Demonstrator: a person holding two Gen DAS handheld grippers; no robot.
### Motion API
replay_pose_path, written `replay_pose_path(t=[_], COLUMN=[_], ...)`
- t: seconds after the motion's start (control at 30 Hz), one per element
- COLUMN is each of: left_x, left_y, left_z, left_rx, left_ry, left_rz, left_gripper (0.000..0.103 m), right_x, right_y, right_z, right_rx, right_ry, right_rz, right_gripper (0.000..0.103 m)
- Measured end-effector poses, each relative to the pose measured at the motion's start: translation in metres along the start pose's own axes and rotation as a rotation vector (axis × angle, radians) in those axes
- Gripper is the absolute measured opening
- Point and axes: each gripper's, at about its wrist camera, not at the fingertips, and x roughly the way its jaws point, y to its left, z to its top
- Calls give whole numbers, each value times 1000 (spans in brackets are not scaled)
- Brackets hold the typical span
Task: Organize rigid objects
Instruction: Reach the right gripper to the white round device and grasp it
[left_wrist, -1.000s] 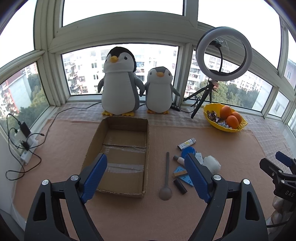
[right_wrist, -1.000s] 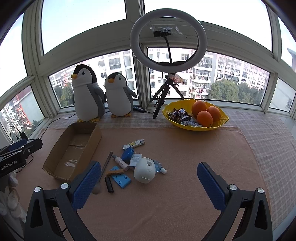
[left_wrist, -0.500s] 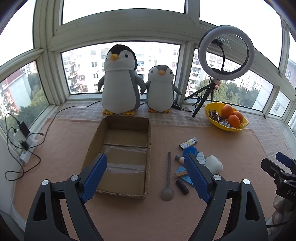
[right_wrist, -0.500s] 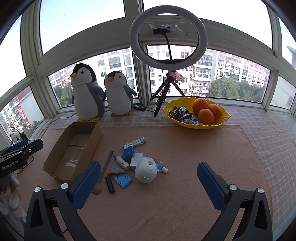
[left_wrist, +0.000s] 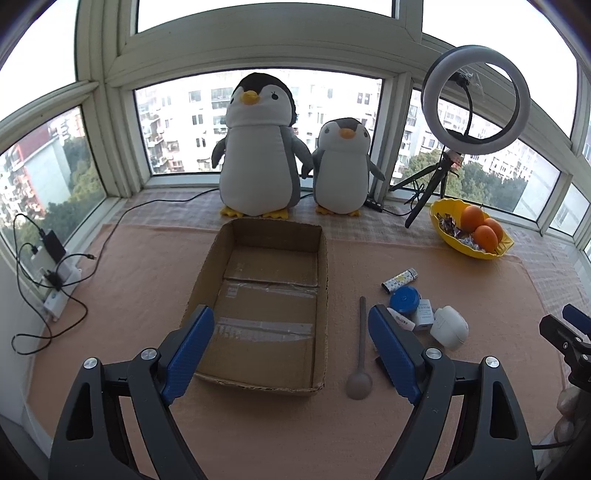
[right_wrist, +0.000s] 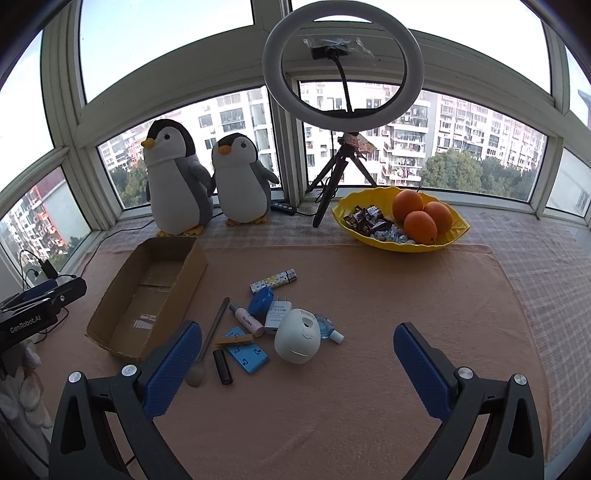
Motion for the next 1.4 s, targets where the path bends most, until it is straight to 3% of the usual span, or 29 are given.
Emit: replay_pose_path(t=[0.47,0.73,0.87,1.07,1.3,1.4], left_x=[16,27,29,32,33,35], left_y=[66,78,83,87,95,98], left_z=[-20,-32,-33,-35,-37,-38], left_rx=[-100,-134,-149,-165,-194,-205], left_ry=[55,99,102,107,109,113], left_rz=[127,147,150,151,153,154], left_gripper=[86,86,86,86,86,86], right_x=[31,79,104,136,158,166], right_y=[-7,-7,0,24,46,47], right_z=[-3,-7,-12,-22,-42,-47], right_rx=[-11,-116,-220,-414,-648,-703], right_ry=[47,146,207,260,259,247], right_rz=[20,27,41,-13,-116,-169], right_gripper=[103,103,102,102,102,97])
